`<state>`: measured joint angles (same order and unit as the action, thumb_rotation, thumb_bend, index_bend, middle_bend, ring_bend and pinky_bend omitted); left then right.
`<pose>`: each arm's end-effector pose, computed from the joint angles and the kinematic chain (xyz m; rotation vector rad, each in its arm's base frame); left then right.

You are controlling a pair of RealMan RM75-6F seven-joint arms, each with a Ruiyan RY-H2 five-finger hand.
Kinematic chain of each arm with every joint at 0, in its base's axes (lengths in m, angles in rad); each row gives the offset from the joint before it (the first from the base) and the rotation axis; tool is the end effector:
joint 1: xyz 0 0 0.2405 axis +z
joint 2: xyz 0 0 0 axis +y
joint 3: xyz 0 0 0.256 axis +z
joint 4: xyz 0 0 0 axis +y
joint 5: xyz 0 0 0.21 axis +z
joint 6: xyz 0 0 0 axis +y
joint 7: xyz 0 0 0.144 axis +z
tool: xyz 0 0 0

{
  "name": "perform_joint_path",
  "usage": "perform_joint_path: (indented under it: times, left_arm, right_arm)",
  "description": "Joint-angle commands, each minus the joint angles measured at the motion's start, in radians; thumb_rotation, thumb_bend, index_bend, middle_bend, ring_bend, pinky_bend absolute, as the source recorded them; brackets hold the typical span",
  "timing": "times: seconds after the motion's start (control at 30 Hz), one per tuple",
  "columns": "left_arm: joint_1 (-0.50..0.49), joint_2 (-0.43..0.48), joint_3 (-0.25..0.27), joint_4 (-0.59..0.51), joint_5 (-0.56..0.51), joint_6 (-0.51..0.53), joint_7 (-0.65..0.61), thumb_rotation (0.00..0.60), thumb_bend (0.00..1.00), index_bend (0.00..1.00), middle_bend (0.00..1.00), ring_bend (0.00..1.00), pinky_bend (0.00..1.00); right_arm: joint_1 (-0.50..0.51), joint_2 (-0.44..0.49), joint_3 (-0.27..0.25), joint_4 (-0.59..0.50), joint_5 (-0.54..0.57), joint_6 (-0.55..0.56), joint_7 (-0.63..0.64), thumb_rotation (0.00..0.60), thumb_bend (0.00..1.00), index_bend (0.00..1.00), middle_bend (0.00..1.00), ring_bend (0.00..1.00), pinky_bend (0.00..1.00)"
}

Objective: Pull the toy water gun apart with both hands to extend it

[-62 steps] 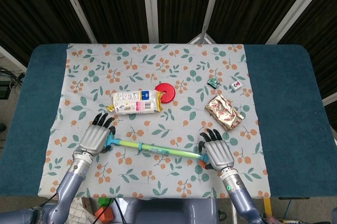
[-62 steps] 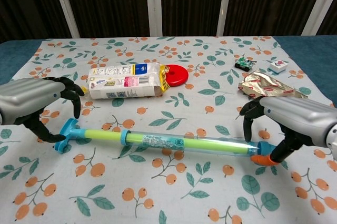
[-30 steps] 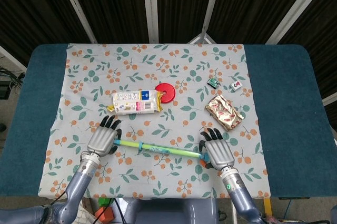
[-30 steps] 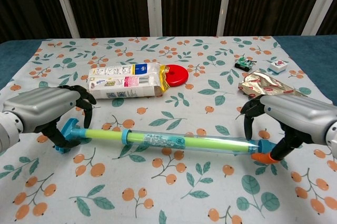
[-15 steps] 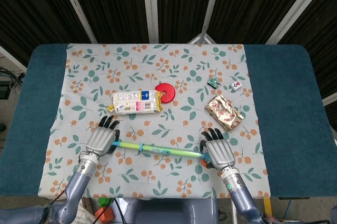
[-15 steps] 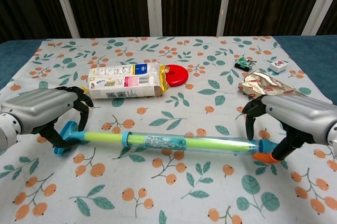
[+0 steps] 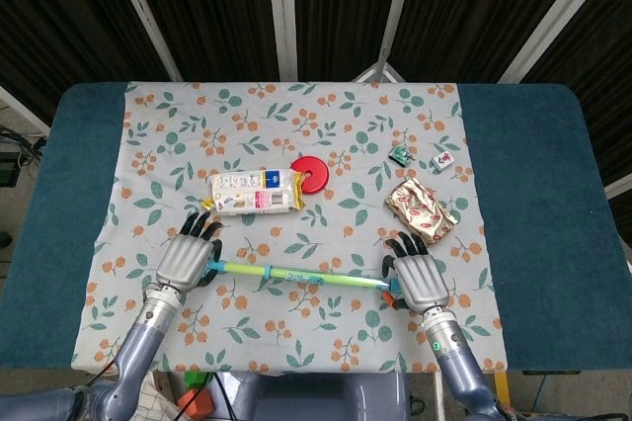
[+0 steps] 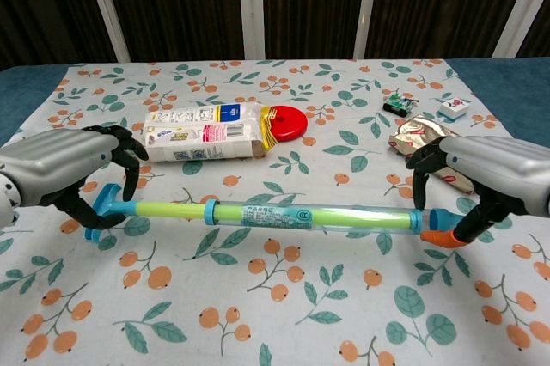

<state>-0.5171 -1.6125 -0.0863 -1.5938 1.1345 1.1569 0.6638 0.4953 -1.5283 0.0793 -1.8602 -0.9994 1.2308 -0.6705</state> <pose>-0.1857 0.2692 -0.0298 -1.8108 -0.8638 -0.7408 -0.1676 -0.2441 -0.0069 1.7278 -1.1035 0.7764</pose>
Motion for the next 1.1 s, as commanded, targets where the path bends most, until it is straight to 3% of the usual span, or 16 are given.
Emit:
perform_joint_path:
  times: [0.03, 1.1]
  left_arm:
    - [0.002, 0.011, 0.003, -0.008, 0.003, 0.003, -0.002, 0.6, 0.53, 0.61, 0.17, 0.0, 0.0]
    - [0.011, 0.088, 0.023, -0.067, 0.019, 0.027, -0.008, 0.6, 0.53, 0.62, 0.17, 0.0, 0.0]
  right_arm:
    - [-0.002, 0.009, 0.002, -0.003, 0.005, 0.004, 0.001, 0.6, 0.32, 0.69, 0.19, 0.0, 0.0]
    - [-0.026, 0.127, 0.026, 0.053, 0.065, 0.031, 0.024, 0.6, 0.32, 0.69, 0.2, 0.0, 0.0]
